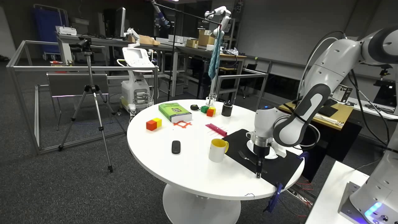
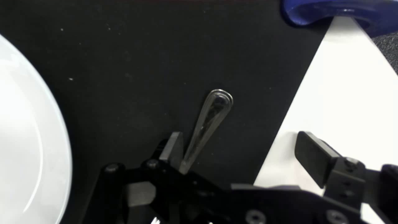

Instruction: Put the fork on the black mat in a straightened up position and move the white plate slightly to the left

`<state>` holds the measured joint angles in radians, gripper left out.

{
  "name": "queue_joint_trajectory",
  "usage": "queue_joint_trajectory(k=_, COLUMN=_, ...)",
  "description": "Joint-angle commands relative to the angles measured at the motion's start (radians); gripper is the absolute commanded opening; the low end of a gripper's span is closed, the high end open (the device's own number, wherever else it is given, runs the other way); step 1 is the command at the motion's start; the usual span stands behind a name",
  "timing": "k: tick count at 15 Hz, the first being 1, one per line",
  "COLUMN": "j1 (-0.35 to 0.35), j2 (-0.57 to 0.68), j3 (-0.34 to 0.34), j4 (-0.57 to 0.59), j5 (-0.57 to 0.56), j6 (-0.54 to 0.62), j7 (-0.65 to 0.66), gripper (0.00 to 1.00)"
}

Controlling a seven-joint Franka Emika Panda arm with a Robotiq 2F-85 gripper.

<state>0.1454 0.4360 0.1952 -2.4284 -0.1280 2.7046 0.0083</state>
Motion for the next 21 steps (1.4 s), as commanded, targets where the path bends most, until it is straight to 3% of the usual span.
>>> queue_joint_trajectory(k=1, j1=0.018, j2=-0.020, j3=-0.007, j4=0.003, j5=0.028, j6=-0.053, j7=-0.007, gripper=1.00)
queue_joint_trajectory(k=6, j1=0.035, j2=-0.092, j3=-0.008, j4=-0.029, j5=0.022, j6=-0.141, j7=0.016, gripper=1.00)
queue_joint_trajectory(k=12, j1=0.106, j2=-0.232, j3=-0.036, j4=-0.061, j5=-0.055, j6=-0.313, j7=0.154, gripper=1.00)
queue_joint_trajectory(k=21, j1=0.071, j2=-0.354, j3=-0.064, j4=-0.097, j5=-0.065, j6=-0.307, j7=0.236, gripper=1.00)
